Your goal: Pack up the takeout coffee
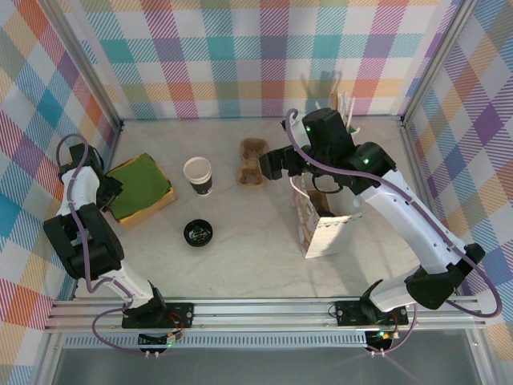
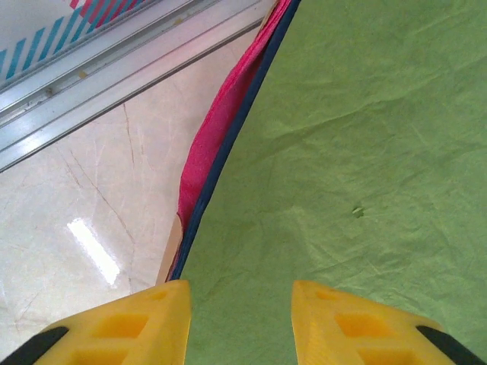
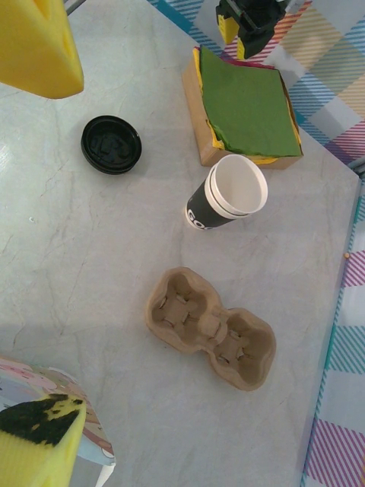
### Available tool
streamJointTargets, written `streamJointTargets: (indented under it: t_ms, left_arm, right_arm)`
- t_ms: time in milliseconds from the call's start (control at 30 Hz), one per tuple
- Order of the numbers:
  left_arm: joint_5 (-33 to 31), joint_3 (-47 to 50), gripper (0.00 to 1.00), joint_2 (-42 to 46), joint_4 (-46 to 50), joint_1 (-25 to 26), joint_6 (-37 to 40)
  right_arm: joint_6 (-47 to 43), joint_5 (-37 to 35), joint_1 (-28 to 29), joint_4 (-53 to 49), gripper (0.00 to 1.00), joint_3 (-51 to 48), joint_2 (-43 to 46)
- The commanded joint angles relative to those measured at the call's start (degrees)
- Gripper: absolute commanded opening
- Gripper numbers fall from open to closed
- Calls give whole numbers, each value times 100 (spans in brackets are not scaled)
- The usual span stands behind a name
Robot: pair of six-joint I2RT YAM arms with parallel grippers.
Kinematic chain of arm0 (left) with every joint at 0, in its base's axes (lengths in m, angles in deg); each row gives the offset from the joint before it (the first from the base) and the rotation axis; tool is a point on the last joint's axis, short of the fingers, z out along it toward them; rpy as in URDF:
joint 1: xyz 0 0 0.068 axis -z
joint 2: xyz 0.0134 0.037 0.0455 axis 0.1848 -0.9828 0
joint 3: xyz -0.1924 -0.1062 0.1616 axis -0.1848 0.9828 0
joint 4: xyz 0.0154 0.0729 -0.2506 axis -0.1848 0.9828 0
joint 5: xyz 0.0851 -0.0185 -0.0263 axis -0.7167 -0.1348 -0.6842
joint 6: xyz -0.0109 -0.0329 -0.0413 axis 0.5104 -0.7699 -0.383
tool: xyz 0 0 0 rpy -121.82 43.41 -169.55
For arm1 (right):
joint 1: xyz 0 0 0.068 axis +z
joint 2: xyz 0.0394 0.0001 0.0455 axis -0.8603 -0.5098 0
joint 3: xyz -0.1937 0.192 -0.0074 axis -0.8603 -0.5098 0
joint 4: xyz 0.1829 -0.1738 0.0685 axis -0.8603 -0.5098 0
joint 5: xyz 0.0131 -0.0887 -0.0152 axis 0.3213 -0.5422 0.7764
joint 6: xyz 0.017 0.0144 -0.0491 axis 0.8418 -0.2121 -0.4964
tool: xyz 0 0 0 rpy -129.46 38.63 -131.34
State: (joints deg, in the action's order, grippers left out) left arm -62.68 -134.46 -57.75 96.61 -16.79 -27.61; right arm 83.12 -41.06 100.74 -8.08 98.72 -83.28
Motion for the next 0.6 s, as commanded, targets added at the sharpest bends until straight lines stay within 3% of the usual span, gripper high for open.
streamJointTargets:
  t_ms: [0,567]
  left_arm:
    - [3,-169,40,-84,-76,-184,35]
    - [285,-302,39,-851,-490,-357,244]
  right_arm:
    - [-103,28,45,-42,99,130,-30]
    - [-111,17,53,-128,99,232,-112]
